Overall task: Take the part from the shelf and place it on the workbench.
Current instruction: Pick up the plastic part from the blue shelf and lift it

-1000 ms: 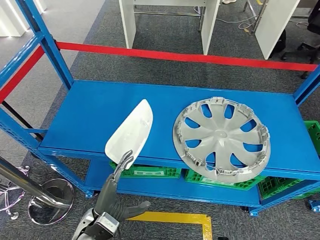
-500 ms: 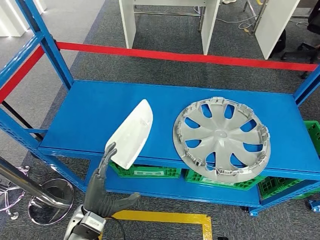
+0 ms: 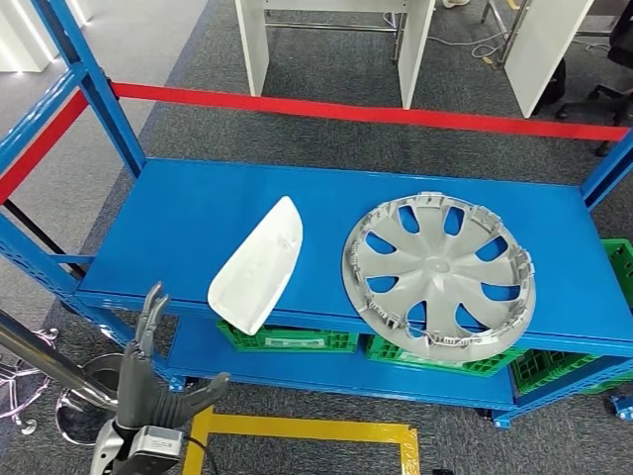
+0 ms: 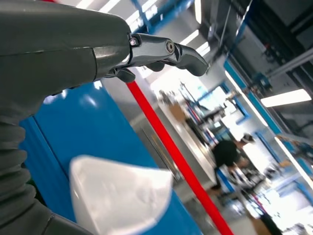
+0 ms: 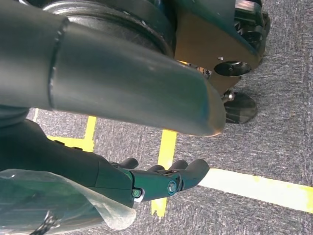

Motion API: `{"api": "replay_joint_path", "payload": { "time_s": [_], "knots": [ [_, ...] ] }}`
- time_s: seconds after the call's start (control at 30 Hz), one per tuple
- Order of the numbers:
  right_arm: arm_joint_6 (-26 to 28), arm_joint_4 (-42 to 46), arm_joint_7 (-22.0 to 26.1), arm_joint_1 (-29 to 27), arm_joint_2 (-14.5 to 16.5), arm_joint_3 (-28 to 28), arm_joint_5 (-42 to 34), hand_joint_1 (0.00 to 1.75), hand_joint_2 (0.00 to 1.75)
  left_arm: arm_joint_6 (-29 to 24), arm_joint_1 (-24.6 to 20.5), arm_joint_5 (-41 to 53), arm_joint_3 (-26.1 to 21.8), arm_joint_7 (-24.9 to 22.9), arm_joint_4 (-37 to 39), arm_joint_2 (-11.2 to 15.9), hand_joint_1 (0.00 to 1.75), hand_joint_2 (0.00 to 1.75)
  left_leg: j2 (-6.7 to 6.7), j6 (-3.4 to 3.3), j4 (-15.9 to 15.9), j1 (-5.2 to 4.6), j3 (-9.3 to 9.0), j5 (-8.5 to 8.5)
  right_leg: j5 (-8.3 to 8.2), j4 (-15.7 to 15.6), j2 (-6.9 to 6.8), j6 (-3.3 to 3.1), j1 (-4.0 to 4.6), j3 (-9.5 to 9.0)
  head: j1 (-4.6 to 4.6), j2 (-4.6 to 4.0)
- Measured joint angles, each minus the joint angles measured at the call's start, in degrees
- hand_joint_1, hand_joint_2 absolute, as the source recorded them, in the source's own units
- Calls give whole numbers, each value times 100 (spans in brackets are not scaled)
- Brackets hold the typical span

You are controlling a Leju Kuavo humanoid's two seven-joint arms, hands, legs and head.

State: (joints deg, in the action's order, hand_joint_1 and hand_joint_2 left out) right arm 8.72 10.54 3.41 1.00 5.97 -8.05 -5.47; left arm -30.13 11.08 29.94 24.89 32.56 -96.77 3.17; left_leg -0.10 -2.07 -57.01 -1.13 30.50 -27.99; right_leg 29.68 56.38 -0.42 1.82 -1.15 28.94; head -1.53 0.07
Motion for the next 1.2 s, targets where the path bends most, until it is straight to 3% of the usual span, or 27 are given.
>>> {"api": "replay_joint_path", "payload": {
  "time_s": [0.07,0.17,0.47,0.63,0.9,1.03,1.2],
  "knots": [
    [3,-1,-2,-2,0,14,5,0,0,-636,201,960,-293,-346,-102,78,0,0,0,0,0,0,0,0,0,0,0,0,0,0,0,0],
    [1,-1,-17,-3,0,33,33,0,0,-909,282,1605,-433,-652,-106,133,0,0,0,0,0,0,0,0,0,0,0,0,0,1,0,0],
    [1,-2,-23,-3,0,43,56,0,0,-965,365,1877,-590,-786,-106,180,0,0,0,0,0,0,0,0,0,0,0,0,0,-1,0,0],
    [-9,-3,-56,-2,0,57,103,0,0,-970,376,2629,-709,-1187,-52,182,0,0,0,0,0,0,0,0,0,0,0,0,0,0,0,0],
    [-62,-3,-106,4,0,59,218,0,0,-934,215,2686,-811,-1547,608,260,0,0,0,0,0,0,-1,0,0,0,-1,0,0,1,0,0],
    [-96,-3,-134,10,0,58,294,0,0,-780,-26,2495,-767,-1661,1041,309,0,175,0,0,0,0,-1,1,0,0,-1,0,0,0,1,0],
    [-116,-3,-164,25,0,46,386,0,0,-636,-358,2462,-617,-1692,1588,336,0,175,0,0,0,0,0,1,0,0,0,0,0,-1,1,0]
  ]
}}
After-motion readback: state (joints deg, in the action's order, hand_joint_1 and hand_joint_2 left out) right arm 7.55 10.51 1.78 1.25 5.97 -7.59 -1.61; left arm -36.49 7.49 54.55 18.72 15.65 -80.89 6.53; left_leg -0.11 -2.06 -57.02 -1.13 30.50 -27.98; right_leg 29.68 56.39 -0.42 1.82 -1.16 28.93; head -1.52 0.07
